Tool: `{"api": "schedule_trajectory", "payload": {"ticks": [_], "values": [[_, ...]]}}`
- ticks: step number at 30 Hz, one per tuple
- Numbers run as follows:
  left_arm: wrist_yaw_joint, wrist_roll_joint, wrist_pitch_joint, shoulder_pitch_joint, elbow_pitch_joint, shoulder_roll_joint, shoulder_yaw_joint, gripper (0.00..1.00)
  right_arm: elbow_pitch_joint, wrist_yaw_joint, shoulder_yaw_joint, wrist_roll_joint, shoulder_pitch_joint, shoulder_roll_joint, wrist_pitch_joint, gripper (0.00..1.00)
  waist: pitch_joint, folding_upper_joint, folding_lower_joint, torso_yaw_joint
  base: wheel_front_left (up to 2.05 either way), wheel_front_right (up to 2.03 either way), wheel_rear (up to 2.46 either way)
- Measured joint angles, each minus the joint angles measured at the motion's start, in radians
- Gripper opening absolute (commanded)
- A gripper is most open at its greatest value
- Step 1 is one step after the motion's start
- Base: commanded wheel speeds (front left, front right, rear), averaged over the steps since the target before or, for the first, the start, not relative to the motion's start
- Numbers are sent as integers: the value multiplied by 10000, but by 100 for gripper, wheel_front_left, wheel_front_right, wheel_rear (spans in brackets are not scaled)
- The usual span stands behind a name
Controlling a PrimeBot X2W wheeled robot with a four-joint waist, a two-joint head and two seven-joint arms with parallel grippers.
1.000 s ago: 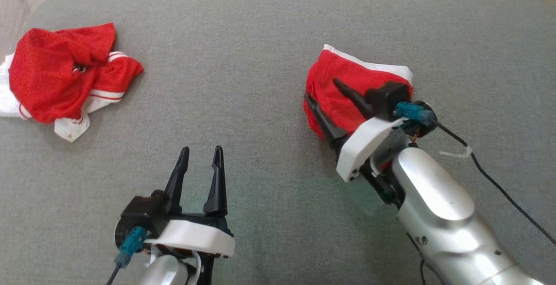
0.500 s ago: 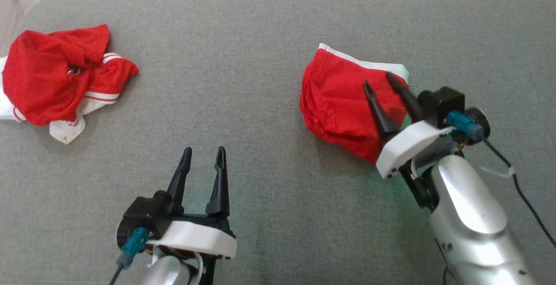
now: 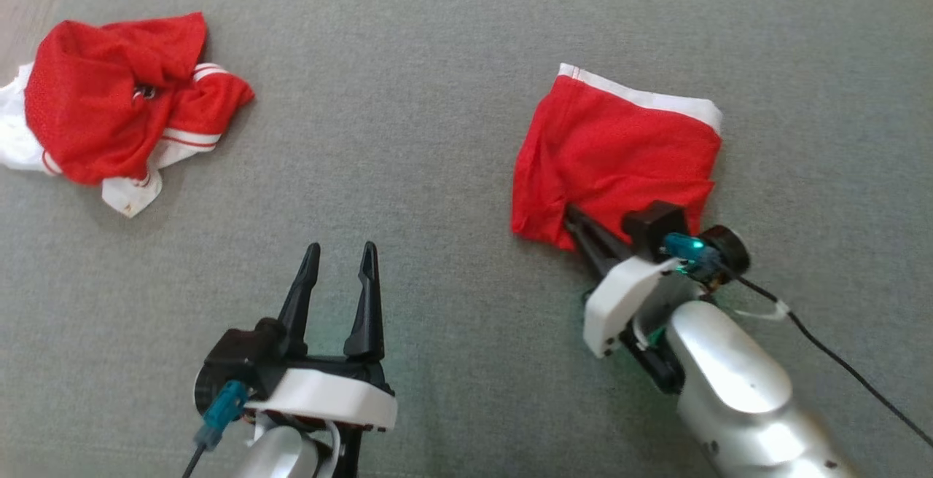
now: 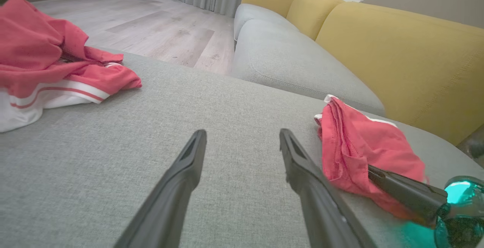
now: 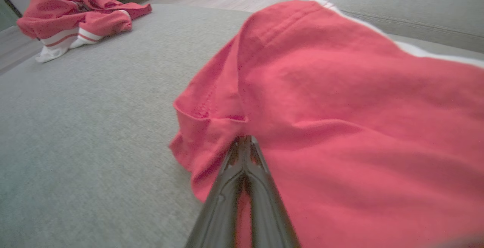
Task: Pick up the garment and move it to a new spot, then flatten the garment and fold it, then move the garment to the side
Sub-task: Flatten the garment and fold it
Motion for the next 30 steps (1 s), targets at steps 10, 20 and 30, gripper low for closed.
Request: {"api": "schedule_trajectory", "payload": {"ticks": [10, 20, 30], "values": [[0, -100, -132, -64, 75, -12, 44, 100, 305, 0, 1944, 750, -575, 0, -161, 0, 106, 0, 0, 63, 0, 0, 0], [4, -100, -234, -65, 123, 71, 301, 100, -583, 0, 1081, 541, -792, 4, -1216, 100, -236, 0, 0, -331, 0, 0, 0], [-105, -88, -410, -42, 773, 151, 604, 100, -2391, 0, -2017, -111, 1396, 19, -1457, 100, -1139, 0, -1, -767, 0, 0, 0]]}}
